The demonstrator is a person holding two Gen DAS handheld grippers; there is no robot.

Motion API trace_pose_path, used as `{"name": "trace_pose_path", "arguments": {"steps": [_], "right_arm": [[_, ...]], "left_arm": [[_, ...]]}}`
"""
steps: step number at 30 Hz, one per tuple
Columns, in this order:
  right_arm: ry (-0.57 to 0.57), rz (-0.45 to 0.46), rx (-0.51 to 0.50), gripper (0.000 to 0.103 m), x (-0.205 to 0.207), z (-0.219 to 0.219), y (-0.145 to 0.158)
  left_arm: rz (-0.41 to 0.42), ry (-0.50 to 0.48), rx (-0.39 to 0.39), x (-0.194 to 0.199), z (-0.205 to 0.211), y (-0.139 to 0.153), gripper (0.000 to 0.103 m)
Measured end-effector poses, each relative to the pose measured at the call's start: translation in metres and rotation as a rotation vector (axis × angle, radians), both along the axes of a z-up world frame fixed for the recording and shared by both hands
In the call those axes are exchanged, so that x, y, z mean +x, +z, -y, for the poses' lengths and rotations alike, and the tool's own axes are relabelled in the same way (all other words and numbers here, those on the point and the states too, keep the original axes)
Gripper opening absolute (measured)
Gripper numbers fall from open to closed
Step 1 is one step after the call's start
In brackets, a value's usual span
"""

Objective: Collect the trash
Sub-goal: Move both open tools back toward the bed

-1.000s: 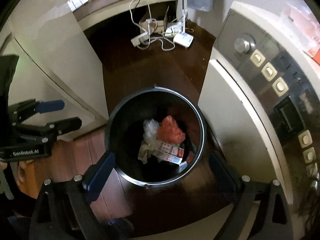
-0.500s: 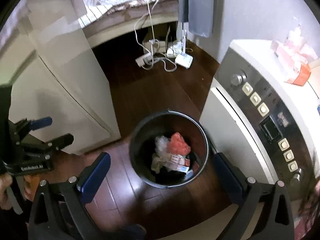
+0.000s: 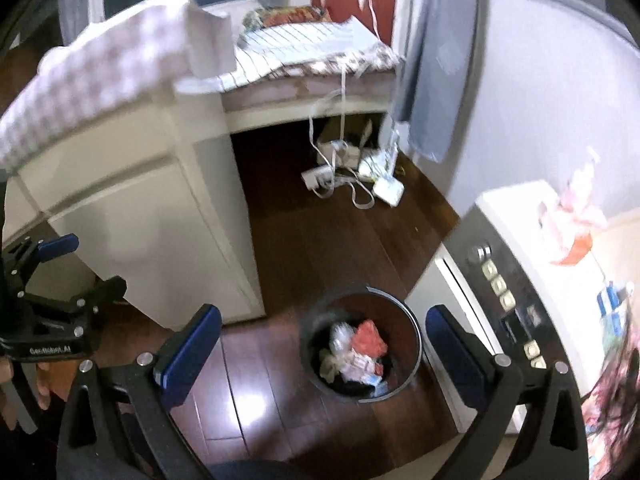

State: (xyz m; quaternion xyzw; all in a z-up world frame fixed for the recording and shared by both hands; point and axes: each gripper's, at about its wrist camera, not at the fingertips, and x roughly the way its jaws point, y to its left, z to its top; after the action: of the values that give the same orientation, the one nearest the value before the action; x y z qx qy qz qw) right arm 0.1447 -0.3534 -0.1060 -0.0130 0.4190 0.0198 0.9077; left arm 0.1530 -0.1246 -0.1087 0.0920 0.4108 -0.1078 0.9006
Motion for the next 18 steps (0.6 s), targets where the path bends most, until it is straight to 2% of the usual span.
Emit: {"name": "trace_pose_path", "arguments": {"steps": [3, 7, 11, 18], "right_arm": [[0.039, 0.047, -0.001, 0.103, -0.003, -0.023, 0.026], [0.115, 0.131, 0.013, 0.103, -0.009, -0.055, 0.066], [0.182, 0.205, 0.053, 0.103, -0.008, -0.088, 0.104], [0.287, 0.305, 0.098, 0.103, 0.009, -0.145, 0.151]], "left_arm": [[0.056, 0.029, -0.014, -0.008, -0.018, 0.021, 0.103], [0.120, 0.071, -0.094, -0.019, -0.052, 0.053, 0.103], [0.146, 0.132, -0.149, -0.022, -0.087, 0.075, 0.103], [0.231, 0.239, -0.153, -0.028, -0.150, 0.112, 0.103]]}}
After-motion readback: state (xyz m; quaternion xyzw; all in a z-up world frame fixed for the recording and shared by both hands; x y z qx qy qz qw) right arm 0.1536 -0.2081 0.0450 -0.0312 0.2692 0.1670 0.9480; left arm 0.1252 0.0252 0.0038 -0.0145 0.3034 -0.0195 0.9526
